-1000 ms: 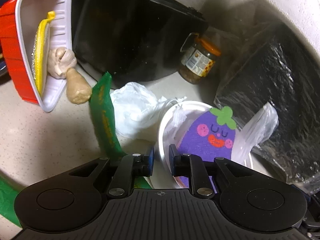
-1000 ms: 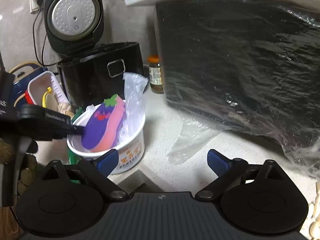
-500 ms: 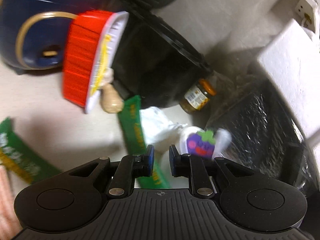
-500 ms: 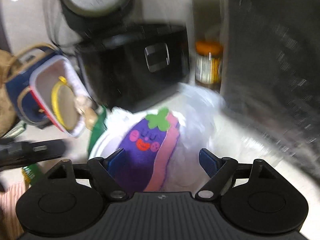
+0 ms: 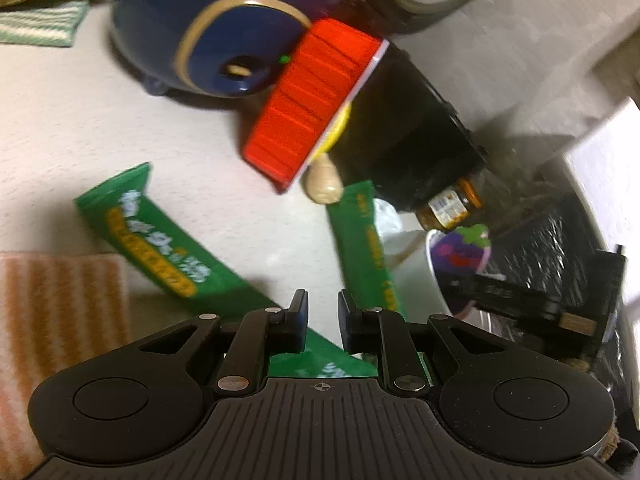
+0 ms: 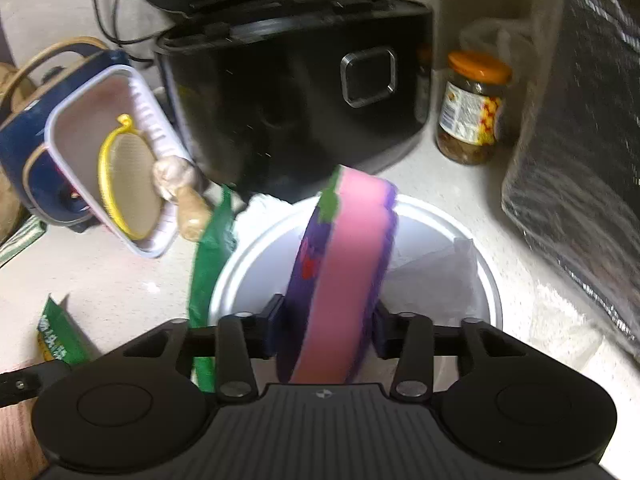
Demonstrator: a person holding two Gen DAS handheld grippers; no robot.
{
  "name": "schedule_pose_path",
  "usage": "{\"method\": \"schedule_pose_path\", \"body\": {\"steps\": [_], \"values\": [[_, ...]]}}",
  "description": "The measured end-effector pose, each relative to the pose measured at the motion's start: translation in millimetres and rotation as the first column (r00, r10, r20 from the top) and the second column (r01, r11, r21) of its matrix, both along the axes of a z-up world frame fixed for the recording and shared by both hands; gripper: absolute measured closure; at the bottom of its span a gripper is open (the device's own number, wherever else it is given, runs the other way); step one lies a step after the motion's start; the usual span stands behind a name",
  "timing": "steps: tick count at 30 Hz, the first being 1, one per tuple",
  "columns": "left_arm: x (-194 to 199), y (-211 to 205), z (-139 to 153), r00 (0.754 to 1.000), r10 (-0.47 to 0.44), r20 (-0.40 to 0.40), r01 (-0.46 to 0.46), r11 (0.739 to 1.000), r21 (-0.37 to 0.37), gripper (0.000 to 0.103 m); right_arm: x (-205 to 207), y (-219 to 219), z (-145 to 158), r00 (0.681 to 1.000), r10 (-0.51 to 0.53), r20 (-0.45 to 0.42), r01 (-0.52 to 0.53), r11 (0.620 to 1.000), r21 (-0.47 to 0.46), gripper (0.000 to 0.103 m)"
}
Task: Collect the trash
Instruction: 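Grasp the purple eggplant sponge in the white cup with the right tool and lift it out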
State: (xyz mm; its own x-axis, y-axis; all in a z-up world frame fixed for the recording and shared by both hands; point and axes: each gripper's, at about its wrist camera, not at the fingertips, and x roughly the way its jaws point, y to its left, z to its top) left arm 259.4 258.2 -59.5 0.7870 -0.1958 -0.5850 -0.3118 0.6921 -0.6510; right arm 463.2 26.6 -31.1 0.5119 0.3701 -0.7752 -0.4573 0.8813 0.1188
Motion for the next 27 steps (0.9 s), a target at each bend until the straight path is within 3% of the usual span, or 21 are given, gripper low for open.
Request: {"method": "schedule_pose_path", "body": {"steps": [4, 9, 13, 16, 18, 22, 27], "values": [[-7, 6, 1, 1.000, 0.023, 0.010, -0.023, 1.000, -0.008, 0.084, -6, -4, 30, 0.999, 0.005, 0.031, -0.007, 0.997, 0.080, 0.068], [-17, 10, 4, 0.999, 0.032, 0.026, -0.032, 0.999, -0.014, 0.084, -23, 4, 85, 0.987, 0.066, 0.148, -0.088, 0.985, 0.147, 0.068], [-27, 9, 8, 0.998, 0.033, 0.050, -0.032, 0.999, -0.012, 0.084, -26, 25, 113, 0.980, 0.160, 0.115, -0.182, 0.958, 0.222, 0.068], [-31, 7, 8, 0.999, 0.020, 0.048, -0.019, 1.000, -0.013, 0.084, -27, 47, 117, 0.957, 0.285, 0.056, -0.289, 0.917, 0.275, 0.057], [-32, 6, 7, 0.999, 0.012, 0.046, -0.012, 1.000, -0.009, 0.084, -32, 55, 119, 0.950, 0.304, 0.075, -0.313, 0.917, 0.246, 0.042], [-35, 7, 4, 0.999, 0.011, 0.035, -0.011, 1.000, -0.016, 0.084, -32, 41, 121, 0.955, 0.273, 0.117, -0.292, 0.936, 0.196, 0.040], [-20, -1, 8, 0.998, -0.039, 0.051, 0.040, 0.999, -0.016, 0.084, -13, -19, 115, 0.987, 0.076, 0.142, -0.093, 0.989, 0.119, 0.040]]}}
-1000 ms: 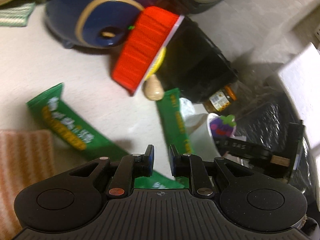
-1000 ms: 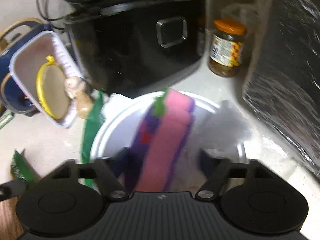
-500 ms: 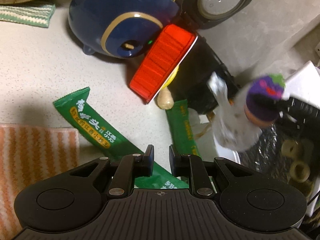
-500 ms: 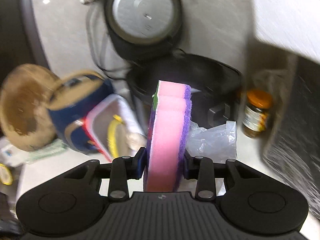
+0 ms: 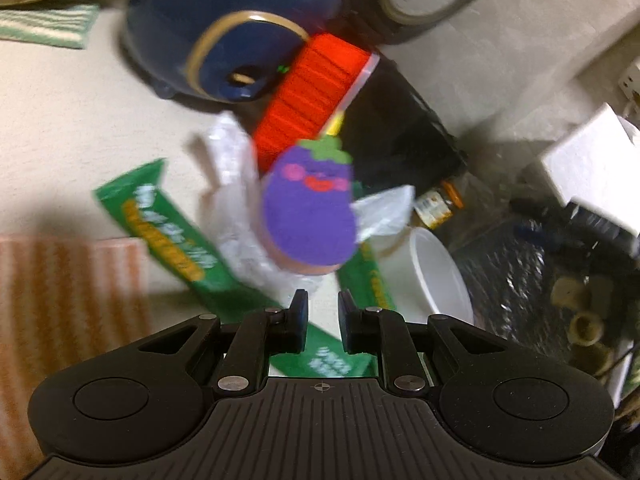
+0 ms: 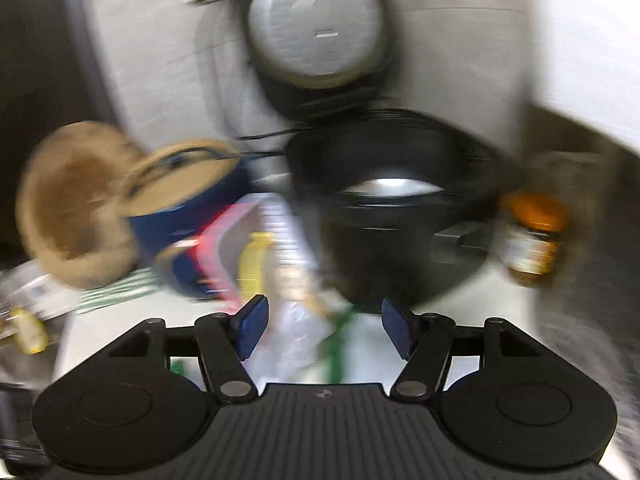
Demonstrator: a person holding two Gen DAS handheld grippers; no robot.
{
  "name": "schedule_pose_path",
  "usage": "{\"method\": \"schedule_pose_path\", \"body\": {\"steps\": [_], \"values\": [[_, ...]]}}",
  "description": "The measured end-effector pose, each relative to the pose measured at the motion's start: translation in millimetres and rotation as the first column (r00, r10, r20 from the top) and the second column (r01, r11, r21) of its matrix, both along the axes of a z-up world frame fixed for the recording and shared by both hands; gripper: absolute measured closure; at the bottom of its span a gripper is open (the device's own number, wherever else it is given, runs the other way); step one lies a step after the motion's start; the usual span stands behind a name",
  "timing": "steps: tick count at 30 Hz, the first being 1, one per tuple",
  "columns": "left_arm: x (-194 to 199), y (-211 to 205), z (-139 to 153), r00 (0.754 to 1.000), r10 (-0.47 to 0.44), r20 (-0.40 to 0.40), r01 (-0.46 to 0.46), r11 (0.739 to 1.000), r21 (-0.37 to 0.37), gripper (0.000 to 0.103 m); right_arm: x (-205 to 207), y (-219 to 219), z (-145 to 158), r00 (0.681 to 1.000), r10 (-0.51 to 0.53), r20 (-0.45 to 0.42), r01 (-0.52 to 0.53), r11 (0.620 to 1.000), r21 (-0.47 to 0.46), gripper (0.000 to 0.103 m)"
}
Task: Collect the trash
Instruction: 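Grasp the purple eggplant sponge in the white cup with the right tool and lift it out, then set the sponge on the counter with the right tool while the left tool grasps the white cup rim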
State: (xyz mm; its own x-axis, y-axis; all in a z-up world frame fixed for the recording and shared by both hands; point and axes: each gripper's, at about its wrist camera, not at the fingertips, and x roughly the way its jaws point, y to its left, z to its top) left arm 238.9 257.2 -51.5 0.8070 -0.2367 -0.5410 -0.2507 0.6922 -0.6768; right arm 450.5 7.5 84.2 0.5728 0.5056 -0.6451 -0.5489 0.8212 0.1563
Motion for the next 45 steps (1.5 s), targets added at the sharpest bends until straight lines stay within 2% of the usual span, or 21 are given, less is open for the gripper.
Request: {"method": "schedule_pose_path", "body": {"steps": [4, 8, 13, 16, 19, 24, 26, 29, 33, 39, 45], "values": [[32, -26, 17, 0.991, -0.122, 0.047, 0.122, 0.992, 0.003, 0.084, -2, -47, -12, 0.991, -0.131, 0.020, 0.132, 0.991, -0.035, 0.039], [80, -60, 36, 0.976, -0.212, 0.058, 0.206, 0.974, 0.093, 0.084, -23, -79, -26, 0.976, -0.210, 0.063, 0.214, 0.975, -0.064, 0.036], [136, -88, 30, 0.985, -0.166, -0.044, 0.171, 0.947, 0.270, 0.084, -64, -110, -50, 0.959, -0.273, 0.082, 0.279, 0.957, -0.076, 0.035], [153, -96, 18, 0.981, -0.174, -0.088, 0.192, 0.938, 0.289, 0.084, -83, -130, -68, 0.950, -0.305, 0.061, 0.309, 0.947, -0.086, 0.033], [165, -108, 3, 0.975, -0.172, -0.141, 0.211, 0.917, 0.338, 0.083, -93, -145, -87, 0.935, -0.352, 0.037, 0.353, 0.929, -0.107, 0.032], [178, -114, -20, 0.967, -0.194, -0.165, 0.238, 0.918, 0.316, 0.083, -104, -162, -116, 0.923, -0.384, -0.037, 0.378, 0.919, -0.114, 0.032], [179, -117, -23, 0.964, -0.216, -0.155, 0.254, 0.920, 0.299, 0.087, -108, -161, -123, 0.924, -0.382, -0.033, 0.375, 0.918, -0.130, 0.032], [173, -113, -25, 0.972, -0.186, -0.146, 0.215, 0.952, 0.218, 0.090, -119, -154, -130, 0.923, -0.384, 0.024, 0.382, 0.907, -0.175, 0.028], [155, -113, -15, 0.981, -0.161, -0.104, 0.179, 0.964, 0.195, 0.089, -133, -149, -133, 0.930, -0.358, 0.084, 0.368, 0.911, -0.185, 0.024], [109, -87, 12, 0.995, -0.100, -0.009, 0.100, 0.987, 0.128, 0.090, -131, -142, -126, 0.949, -0.304, 0.079, 0.312, 0.940, -0.139, 0.021], [45, -45, 38, 0.997, 0.029, 0.068, -0.038, 0.991, 0.131, 0.089, -122, -123, -122, 0.973, -0.230, 0.013, 0.230, 0.967, -0.112, 0.021]]}}
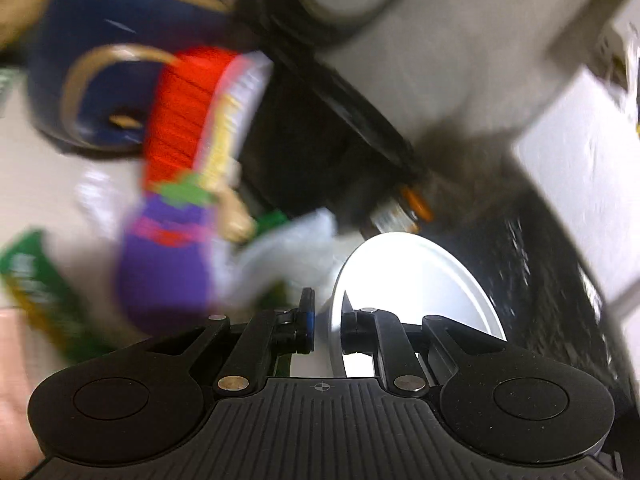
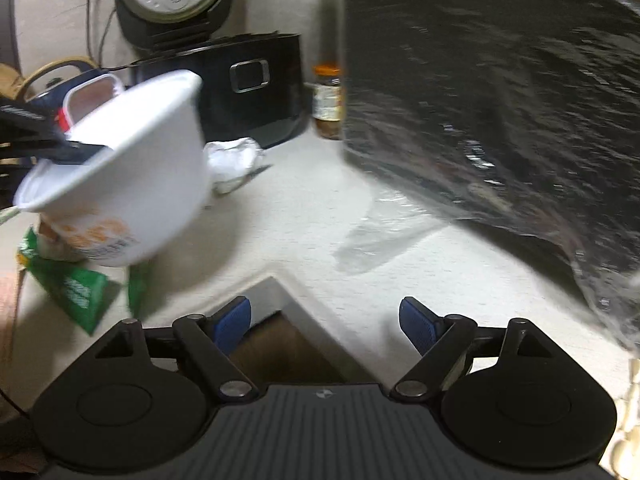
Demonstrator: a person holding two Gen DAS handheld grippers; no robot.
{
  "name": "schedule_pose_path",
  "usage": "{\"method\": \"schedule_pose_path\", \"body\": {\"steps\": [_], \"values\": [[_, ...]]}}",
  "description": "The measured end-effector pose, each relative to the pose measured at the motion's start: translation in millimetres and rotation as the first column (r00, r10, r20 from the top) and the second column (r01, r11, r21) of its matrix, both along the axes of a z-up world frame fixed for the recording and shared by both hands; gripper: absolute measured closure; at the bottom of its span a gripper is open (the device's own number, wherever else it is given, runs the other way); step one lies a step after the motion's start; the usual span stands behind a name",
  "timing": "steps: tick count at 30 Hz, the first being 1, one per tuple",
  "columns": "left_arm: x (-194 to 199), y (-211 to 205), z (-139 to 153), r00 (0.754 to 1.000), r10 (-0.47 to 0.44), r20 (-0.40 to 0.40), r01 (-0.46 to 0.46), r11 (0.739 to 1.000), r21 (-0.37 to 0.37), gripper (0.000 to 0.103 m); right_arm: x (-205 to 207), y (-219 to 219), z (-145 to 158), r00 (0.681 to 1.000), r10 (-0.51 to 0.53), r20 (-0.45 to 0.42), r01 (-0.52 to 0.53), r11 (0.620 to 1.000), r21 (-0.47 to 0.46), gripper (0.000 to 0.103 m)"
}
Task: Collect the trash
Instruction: 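Set the sponge on the counter with the right tool while the left tool grasps the white cup rim, then grasp the ginger root with the right tool while the left tool holds the white cup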
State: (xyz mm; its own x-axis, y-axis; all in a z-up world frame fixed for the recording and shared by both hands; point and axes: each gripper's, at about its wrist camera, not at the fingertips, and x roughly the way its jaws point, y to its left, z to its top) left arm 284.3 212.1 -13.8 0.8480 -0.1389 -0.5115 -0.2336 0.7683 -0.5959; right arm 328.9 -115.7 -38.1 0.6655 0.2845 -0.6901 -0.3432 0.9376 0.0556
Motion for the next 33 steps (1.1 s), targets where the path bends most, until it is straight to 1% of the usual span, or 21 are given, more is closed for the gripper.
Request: {"method": "schedule_pose_path", "body": {"steps": [3, 6, 8, 11, 12, 15, 17, 19, 23, 27, 31, 33], "values": [[-33, 21, 6, 0.995, 0.096, 0.012, -0.096, 0.995, 0.034, 0.089, 4, 15, 3, 0.999, 0.040, -0.015, -0.039, 0.999, 0.030, 0.021], [-71, 43, 6, 0.986, 0.170, -0.004, -0.169, 0.983, 0.069, 0.089, 5, 34, 9, 0.995, 0.095, -0.008, -0.095, 0.994, 0.059, 0.021], [-90, 53, 4, 0.978, 0.205, -0.027, -0.201, 0.975, 0.098, 0.089, 4, 50, 12, 0.990, 0.139, 0.003, -0.139, 0.988, 0.062, 0.021], [-114, 64, -6, 0.967, 0.246, -0.072, -0.233, 0.959, 0.160, 0.089, 0, 77, 13, 0.979, 0.206, 0.013, -0.206, 0.977, 0.045, 0.021], [-120, 68, -10, 0.962, 0.257, -0.093, -0.239, 0.956, 0.171, 0.089, -1, 87, 12, 0.974, 0.228, 0.011, -0.228, 0.973, 0.038, 0.021], [-135, 81, -26, 0.942, 0.293, -0.165, -0.265, 0.948, 0.175, 0.089, -3, 111, 8, 0.960, 0.281, -0.001, -0.281, 0.959, 0.023, 0.021], [-142, 85, -34, 0.933, 0.310, -0.185, -0.280, 0.945, 0.171, 0.090, -7, 123, 5, 0.952, 0.305, -0.015, -0.305, 0.952, 0.017, 0.021], [-150, 89, -39, 0.929, 0.318, -0.190, -0.290, 0.943, 0.162, 0.090, -10, 133, 3, 0.945, 0.325, -0.024, -0.325, 0.946, 0.008, 0.021], [-154, 89, -42, 0.930, 0.316, -0.187, -0.292, 0.945, 0.148, 0.090, -18, 141, 7, 0.936, 0.353, -0.004, -0.353, 0.936, -0.006, 0.021], [-157, 87, -43, 0.934, 0.309, -0.178, -0.286, 0.947, 0.146, 0.090, -19, 148, 9, 0.930, 0.368, 0.006, -0.368, 0.930, 0.008, 0.021], [-156, 87, -46, 0.937, 0.303, -0.174, -0.279, 0.948, 0.151, 0.090, -21, 162, 7, 0.911, 0.411, 0.010, -0.411, 0.911, -0.011, 0.021], [-160, 89, -47, 0.937, 0.304, -0.170, -0.283, 0.949, 0.140, 0.090, -20, 169, 5, 0.899, 0.437, 0.008, -0.437, 0.899, -0.010, 0.021]]}}
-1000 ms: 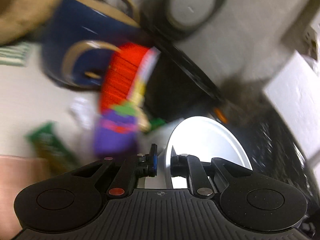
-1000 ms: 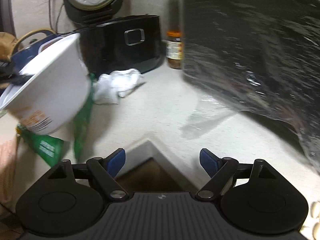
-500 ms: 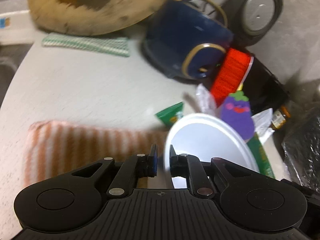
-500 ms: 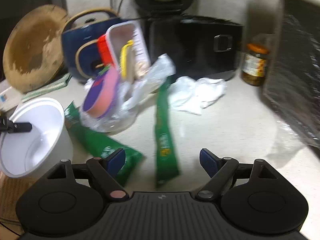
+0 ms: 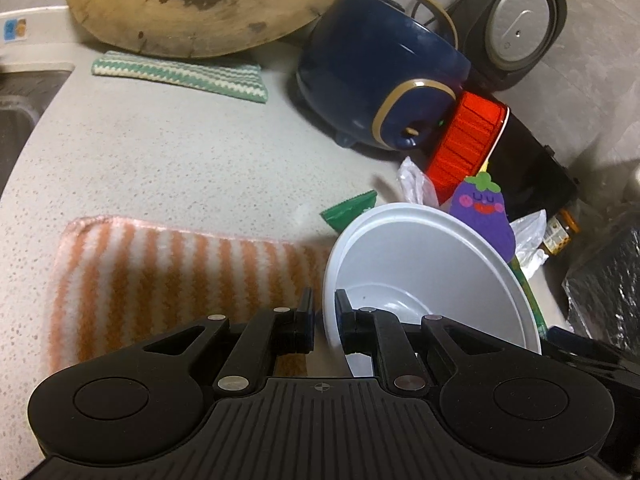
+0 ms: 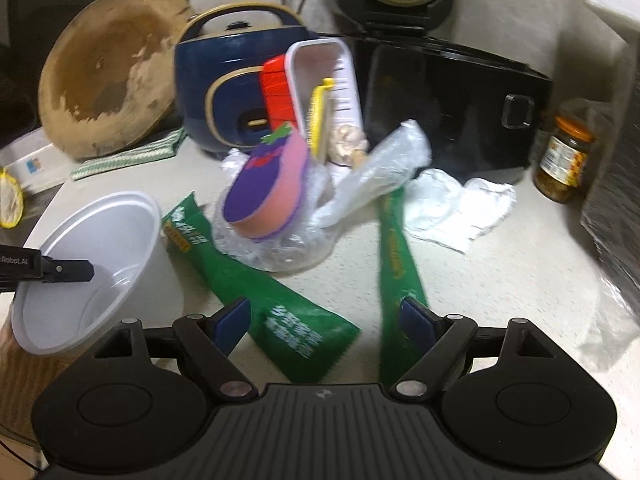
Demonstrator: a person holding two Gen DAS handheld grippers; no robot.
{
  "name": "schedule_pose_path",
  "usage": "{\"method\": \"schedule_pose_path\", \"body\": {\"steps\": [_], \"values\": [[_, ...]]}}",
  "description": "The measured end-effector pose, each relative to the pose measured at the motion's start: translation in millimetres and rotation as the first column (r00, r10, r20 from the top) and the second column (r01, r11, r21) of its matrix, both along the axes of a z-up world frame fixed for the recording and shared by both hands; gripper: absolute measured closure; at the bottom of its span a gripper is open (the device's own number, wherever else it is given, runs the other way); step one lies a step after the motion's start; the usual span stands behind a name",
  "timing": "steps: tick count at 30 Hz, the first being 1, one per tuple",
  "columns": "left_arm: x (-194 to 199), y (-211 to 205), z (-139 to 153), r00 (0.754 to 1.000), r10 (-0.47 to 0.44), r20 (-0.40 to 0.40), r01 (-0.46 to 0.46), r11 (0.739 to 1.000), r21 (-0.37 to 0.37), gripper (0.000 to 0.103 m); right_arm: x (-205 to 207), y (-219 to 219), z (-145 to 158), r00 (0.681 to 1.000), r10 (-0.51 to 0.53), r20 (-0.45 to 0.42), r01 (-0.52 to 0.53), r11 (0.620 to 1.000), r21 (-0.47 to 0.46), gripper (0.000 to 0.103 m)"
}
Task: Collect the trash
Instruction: 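Grasp the ginger root with the right tool while the left tool holds the white cup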
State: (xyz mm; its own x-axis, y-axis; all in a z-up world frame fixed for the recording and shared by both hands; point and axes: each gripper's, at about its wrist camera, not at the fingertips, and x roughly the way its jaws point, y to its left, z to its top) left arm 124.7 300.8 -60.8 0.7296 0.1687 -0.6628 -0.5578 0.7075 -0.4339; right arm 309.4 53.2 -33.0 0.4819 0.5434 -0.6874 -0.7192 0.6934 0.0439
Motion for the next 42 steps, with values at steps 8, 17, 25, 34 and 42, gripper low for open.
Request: {"method": "schedule_pose_path", "body": {"steps": [8, 17, 25, 34, 42], "values": [[-21, 16, 8, 0.995, 0.092, 0.039, -0.092, 0.996, -0.008, 0.090, 11, 31, -6, 0.999, 0.049, 0.000, -0.049, 0.999, -0.017, 0.021], [-22, 18, 2, 0.999, 0.042, 0.014, -0.041, 0.999, -0.033, 0.090, 41, 87, -32, 0.998, 0.022, -0.053, -0.024, 0.999, -0.039, 0.021], [-21, 21, -8, 1.000, 0.004, 0.016, -0.003, 0.998, -0.061, 0.085, 32, 76, 9, 1.000, 0.007, -0.018, -0.006, 0.998, 0.063, 0.022], [-24, 21, -10, 0.998, -0.009, 0.059, 0.014, 0.996, -0.090, 0.079, 117, 45, 73, 0.990, -0.128, -0.054, 0.137, 0.962, 0.235, 0.054], [-21, 17, -5, 1.000, -0.020, 0.011, 0.021, 0.998, -0.065, 0.079, 211, 94, -5, 0.942, -0.130, -0.310, 0.151, 0.988, 0.045, 0.064]]}}
